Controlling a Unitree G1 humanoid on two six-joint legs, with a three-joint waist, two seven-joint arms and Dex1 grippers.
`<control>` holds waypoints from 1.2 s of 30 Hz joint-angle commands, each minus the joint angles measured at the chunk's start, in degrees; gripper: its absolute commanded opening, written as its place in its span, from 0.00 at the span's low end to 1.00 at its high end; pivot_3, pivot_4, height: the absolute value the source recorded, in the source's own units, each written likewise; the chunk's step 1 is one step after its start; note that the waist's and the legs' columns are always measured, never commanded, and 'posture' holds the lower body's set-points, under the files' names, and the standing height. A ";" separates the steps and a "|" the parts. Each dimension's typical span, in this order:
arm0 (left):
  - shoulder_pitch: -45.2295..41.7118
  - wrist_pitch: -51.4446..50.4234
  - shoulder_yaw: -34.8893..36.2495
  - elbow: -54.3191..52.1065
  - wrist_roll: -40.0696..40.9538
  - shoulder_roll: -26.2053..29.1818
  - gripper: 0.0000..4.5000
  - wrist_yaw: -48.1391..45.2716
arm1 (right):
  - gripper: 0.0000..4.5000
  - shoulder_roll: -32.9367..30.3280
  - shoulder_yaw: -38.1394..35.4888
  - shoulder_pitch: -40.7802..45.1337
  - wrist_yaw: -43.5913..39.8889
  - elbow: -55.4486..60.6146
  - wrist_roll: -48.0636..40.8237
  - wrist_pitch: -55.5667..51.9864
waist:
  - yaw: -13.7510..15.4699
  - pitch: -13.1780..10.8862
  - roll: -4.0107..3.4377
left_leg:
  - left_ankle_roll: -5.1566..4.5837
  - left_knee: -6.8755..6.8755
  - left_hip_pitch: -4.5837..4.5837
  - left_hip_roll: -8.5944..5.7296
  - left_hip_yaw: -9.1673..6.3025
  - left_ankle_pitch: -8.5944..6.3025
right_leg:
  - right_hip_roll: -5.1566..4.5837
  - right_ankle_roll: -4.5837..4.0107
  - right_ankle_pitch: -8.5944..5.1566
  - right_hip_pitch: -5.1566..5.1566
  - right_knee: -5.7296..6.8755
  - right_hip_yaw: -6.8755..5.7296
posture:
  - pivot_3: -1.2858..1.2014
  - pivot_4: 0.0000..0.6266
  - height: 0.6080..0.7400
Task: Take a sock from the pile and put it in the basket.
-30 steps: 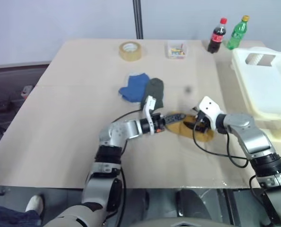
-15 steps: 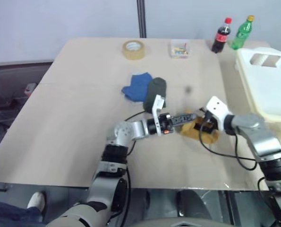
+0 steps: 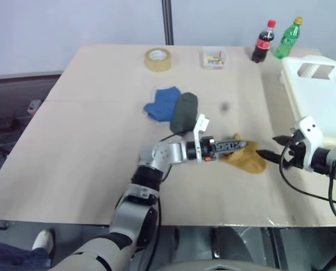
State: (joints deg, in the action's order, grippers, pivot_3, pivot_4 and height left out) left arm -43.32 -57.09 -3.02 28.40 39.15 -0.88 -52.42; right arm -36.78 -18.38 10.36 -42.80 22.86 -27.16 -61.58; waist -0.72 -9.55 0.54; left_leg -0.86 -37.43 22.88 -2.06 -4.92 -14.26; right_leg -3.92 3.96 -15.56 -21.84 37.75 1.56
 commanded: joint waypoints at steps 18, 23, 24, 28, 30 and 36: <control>-1.49 2.85 -2.14 2.57 -4.12 -2.00 1.00 -5.15 | 0.95 7.60 -0.95 0.39 14.05 3.92 -8.14 -7.51 | 0.07 0.01 -0.04 | -0.03 0.00 0.00 -0.04 0.02 -0.01 | 0.02 0.01 -0.01 -0.07 0.08 0.02 | 0.52 0.24 0.99; -1.48 3.19 -1.79 2.67 -4.25 -2.15 1.00 -5.04 | 0.95 4.78 3.50 -1.92 16.00 0.56 -3.62 -4.05 | -0.11 0.02 -0.06 | -0.04 0.00 0.00 0.00 0.03 -0.01 | 0.07 0.01 -0.01 -0.07 0.10 0.03 | 0.52 0.24 0.99; -1.39 3.16 -1.79 2.56 -4.25 -2.13 1.00 -5.07 | 0.95 4.47 3.87 -2.22 16.02 0.34 -3.42 -3.76 | -0.09 0.02 -0.05 | -0.04 -0.01 -0.06 0.00 0.08 -0.01 | 0.07 0.01 -0.01 -0.05 0.11 0.08 | 0.52 0.24 0.99; -1.08 3.32 -1.80 2.50 -4.35 -2.14 1.00 -5.15 | 0.95 4.49 4.49 -3.09 15.48 0.32 -4.72 -4.61 | -0.05 0.02 -0.05 | -0.04 -0.02 -0.08 0.01 0.03 -0.01 | 0.09 0.01 -0.01 -0.01 0.12 0.04 | 0.52 0.24 0.99; -1.15 3.42 -1.70 2.61 -4.36 -2.23 1.00 -5.03 | 0.95 4.44 5.17 -3.23 15.10 0.17 -4.94 -4.45 | -0.04 0.02 -0.05 | -0.04 -0.02 -0.08 0.01 0.03 -0.01 | 0.09 0.01 -0.01 0.00 0.11 0.04 | 0.52 0.24 0.99; -1.04 3.88 -1.41 2.34 -4.37 -2.45 1.00 -4.61 | 0.84 4.66 6.53 -2.77 13.40 0.52 -5.87 -2.58 | -0.11 0.02 -0.05 | -0.04 -0.02 -0.09 0.02 0.04 -0.01 | 0.11 0.01 -0.01 0.00 0.11 0.04 | 0.52 0.24 0.99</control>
State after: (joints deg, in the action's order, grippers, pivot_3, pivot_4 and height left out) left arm -44.34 -54.06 -5.00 31.12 34.74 -2.71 -56.62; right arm -31.95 -13.20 8.20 -28.46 23.64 -32.01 -64.17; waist -0.84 -9.52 0.49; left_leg -0.90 -37.46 22.79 -2.02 -4.88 -14.28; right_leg -3.79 3.97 -15.57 -21.84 37.86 1.61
